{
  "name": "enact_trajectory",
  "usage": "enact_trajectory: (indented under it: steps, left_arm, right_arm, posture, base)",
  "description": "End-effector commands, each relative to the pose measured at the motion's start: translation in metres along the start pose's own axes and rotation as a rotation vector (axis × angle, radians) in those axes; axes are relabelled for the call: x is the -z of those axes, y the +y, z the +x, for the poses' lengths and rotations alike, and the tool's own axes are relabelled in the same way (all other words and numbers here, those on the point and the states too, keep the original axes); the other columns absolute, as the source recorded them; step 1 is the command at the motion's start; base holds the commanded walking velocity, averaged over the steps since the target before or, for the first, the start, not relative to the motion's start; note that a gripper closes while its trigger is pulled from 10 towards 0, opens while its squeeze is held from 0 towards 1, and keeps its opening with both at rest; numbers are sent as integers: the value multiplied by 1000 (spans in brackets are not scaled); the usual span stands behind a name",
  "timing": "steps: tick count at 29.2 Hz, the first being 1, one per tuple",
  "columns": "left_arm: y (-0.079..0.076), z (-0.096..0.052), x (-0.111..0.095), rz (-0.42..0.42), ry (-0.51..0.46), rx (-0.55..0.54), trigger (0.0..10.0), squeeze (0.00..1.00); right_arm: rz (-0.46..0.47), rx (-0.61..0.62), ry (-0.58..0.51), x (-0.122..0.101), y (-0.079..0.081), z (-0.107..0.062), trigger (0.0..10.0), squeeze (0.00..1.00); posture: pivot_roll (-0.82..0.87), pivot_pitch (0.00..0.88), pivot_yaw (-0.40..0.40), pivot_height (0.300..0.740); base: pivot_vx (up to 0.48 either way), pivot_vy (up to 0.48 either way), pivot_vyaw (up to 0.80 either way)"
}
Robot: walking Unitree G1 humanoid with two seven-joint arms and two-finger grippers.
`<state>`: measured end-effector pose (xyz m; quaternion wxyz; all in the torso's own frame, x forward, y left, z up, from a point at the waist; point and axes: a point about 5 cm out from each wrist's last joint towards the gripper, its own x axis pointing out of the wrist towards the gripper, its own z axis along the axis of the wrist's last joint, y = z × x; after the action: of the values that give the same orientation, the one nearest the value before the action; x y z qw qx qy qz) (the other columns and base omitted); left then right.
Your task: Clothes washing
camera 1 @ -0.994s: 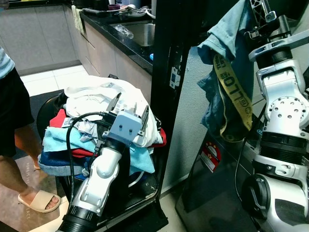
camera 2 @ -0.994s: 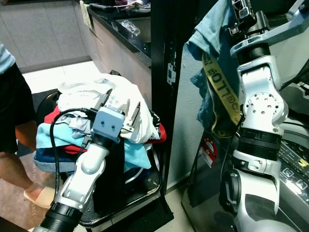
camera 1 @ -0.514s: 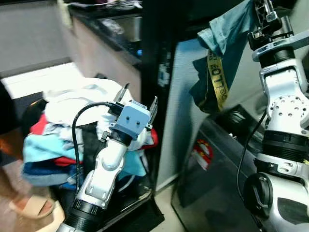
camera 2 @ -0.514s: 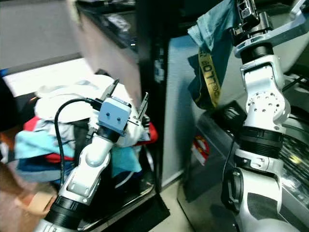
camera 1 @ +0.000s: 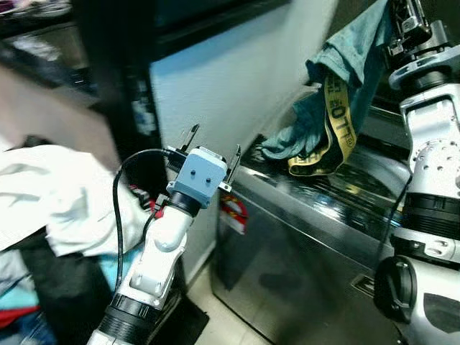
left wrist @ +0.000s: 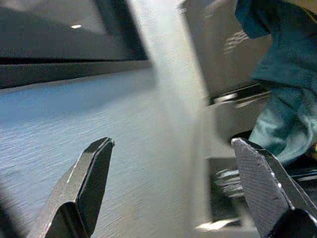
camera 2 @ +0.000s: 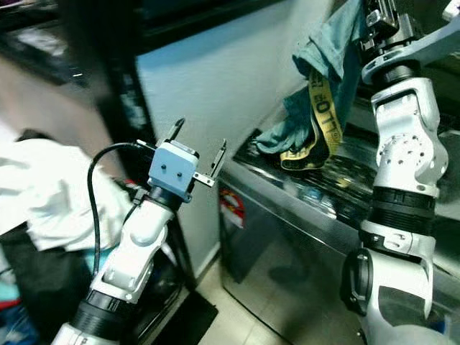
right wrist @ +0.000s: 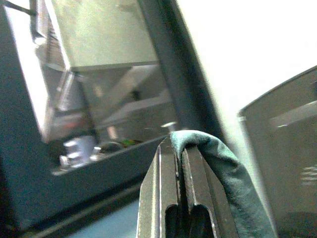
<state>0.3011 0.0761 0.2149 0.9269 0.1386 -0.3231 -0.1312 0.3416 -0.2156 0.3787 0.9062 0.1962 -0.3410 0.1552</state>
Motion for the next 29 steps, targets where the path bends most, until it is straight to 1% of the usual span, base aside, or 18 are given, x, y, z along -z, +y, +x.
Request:
enact_trajectory:
  steps: [1, 5, 7, 10, 11, 16, 17, 18, 19, 20, 21, 22, 23, 24, 25, 26, 28, 29]
  left_arm:
    - [-3, -4, 6, -11, 34, 9, 10000, 0]
    - [-2, -3, 6, -3, 35, 7, 10000, 0]
    - [-1, -3, 7, -7, 43, -4, 10000, 0]
    - [0, -3, 7, -14, 50, -14, 10000, 0]
    - [1, -3, 8, -17, 55, -20, 10000, 0]
    - [4, -2, 8, -11, 59, -34, 10000, 0]
    - [6, -2, 8, -7, 59, -44, 10000, 0]
    - [6, -2, 8, -7, 59, -44, 10000, 0]
    - [8, -2, 8, -4, 60, -51, 10000, 0]
    - [9, -2, 8, -2, 60, -59, 10000, 0]
    - [10, -2, 9, 2, 63, -66, 10000, 0]
    - [11, -2, 9, 5, 65, -69, 10000, 0]
    - [11, -2, 9, 5, 65, -69, 10000, 0]
    - [11, -4, 13, 11, 89, -79, 10000, 0]
    - [10, -10, 20, 23, 129, -97, 10000, 0]
    - [10, -10, 20, 23, 129, -97, 10000, 0]
    - [10, -18, 25, 19, 161, -113, 10000, 0]
    - [10, -18, 25, 19, 161, -113, 10000, 0]
  right_arm:
    - [-33, -12, 5, 3, 5, 5, 0, 0]
    - [-70, -8, -2, 3, 7, 12, 0, 0]
    - [-101, -30, 23, 8, 13, 17, 0, 0]
    - [-113, -54, 56, 18, 18, 19, 0, 0]
    - [-121, -72, 83, 28, 23, 19, 0, 0]
    - [-132, -85, 108, 37, 28, 20, 0, 0]
    - [-164, -83, 150, 46, 29, 20, 0, 0]
    - [-164, -83, 150, 46, 29, 20, 0, 0]
    - [-189, -81, 178, 53, 30, 21, 0, 0]
    - [-246, -90, 226, 63, 31, 20, 0, 0]
    - [-270, -107, 284, 76, 34, 19, 0, 0]
    - [-279, -120, 320, 84, 36, 18, 0, 0]
    - [-279, -120, 320, 84, 36, 18, 0, 0]
    - [-304, -156, 393, 101, 41, 14, 0, 0]
    - [-343, -205, 473, 121, 49, 9, 0, 0]
    - [-343, -205, 473, 121, 49, 9, 0, 0]
    - [-371, -213, 520, 135, 51, 6, 0, 0]
    - [-371, -213, 520, 135, 51, 6, 0, 0]
  posture:
    - [104, 23, -70, 740]
    - [107, 21, -74, 740]
    - [110, 15, -81, 740]
    - [115, 12, -88, 740]
    - [119, 10, -93, 740]
    - [122, 7, -97, 740]
    - [125, 2, -105, 740]
    - [125, 2, -105, 740]
    - [125, 2, -105, 740]
    - [125, 0, -109, 740]
    - [126, 3, -112, 740]
    - [126, 3, -113, 740]
    - [126, 3, -113, 740]
    - [128, 6, -115, 740]
    - [129, 13, -115, 740]
    - [129, 13, -115, 740]
    - [133, 18, -122, 740]
    - [133, 18, -122, 740]
  base:
    - [0, 0, -788]
    - [0, 0, -788]
    - [0, 0, -788]
    - [0, 0, -788]
    - [0, 0, -781]
    - [0, 0, -785]
    - [0, 0, -669]
    - [0, 0, -669]
    - [0, 0, -669]
    - [0, 0, 0]
    - [0, 0, 0]
    - [0, 0, 0]
    - [0, 0, 0]
    - [0, 0, 0]
    - [0, 0, 0]
    - [0, 0, 0]
    - [0, 0, 0]
    - [0, 0, 0]
